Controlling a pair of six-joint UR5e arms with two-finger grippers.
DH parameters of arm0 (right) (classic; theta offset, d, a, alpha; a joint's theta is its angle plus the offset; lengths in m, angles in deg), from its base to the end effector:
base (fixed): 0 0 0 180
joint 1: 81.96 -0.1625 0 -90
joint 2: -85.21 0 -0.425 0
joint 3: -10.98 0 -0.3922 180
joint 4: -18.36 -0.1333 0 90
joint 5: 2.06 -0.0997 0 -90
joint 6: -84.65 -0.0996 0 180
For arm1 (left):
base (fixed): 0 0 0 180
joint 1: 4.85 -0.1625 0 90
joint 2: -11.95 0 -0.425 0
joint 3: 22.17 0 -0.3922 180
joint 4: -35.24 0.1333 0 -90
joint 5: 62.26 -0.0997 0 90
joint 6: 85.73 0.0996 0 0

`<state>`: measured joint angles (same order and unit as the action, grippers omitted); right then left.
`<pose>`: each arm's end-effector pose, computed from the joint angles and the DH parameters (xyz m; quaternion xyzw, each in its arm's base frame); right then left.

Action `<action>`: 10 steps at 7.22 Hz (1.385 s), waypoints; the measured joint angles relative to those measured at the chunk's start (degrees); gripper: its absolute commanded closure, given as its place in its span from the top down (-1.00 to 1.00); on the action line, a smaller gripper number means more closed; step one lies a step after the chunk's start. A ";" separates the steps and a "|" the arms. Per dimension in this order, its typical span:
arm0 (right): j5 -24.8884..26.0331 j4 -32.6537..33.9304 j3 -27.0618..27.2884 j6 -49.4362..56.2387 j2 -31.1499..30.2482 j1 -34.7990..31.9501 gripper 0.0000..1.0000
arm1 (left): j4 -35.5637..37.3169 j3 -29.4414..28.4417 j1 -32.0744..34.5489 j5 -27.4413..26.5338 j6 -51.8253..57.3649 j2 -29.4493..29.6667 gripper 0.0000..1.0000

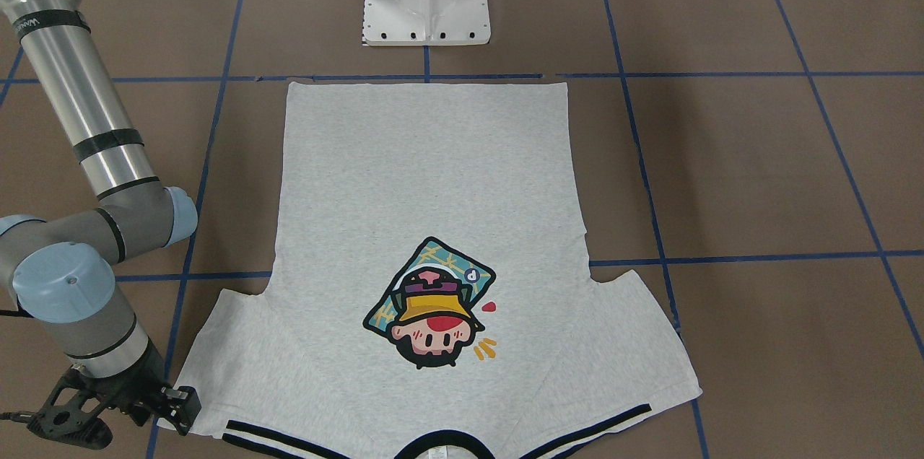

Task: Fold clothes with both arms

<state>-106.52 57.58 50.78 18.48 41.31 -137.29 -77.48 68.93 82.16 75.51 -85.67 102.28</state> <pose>-0.3864 -0.7492 0.4789 0.1614 -0.3766 0.1993 0.8902 -0.0327 -0.5153 0.5980 0.1811 0.4007 0.1085 0.8916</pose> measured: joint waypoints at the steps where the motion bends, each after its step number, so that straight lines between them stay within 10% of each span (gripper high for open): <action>1: 0.01 0.01 -0.04 -0.01 0.17 0.02 -1.00 | 0.01 -0.11 0.00 0.03 0.02 -0.03 0.99; 8: 0.00 10.97 12.68 -10.67 4.38 5.12 -1.00 | 0.04 0.40 0.00 0.19 -0.23 -0.04 0.99; 10: 4.12 12.14 7.84 -12.64 8.80 7.88 -1.00 | 0.06 0.77 0.00 0.30 -0.26 -0.04 0.99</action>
<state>-102.40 69.72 58.62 5.84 50.10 -129.41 -77.42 69.70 82.16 75.81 -85.93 102.24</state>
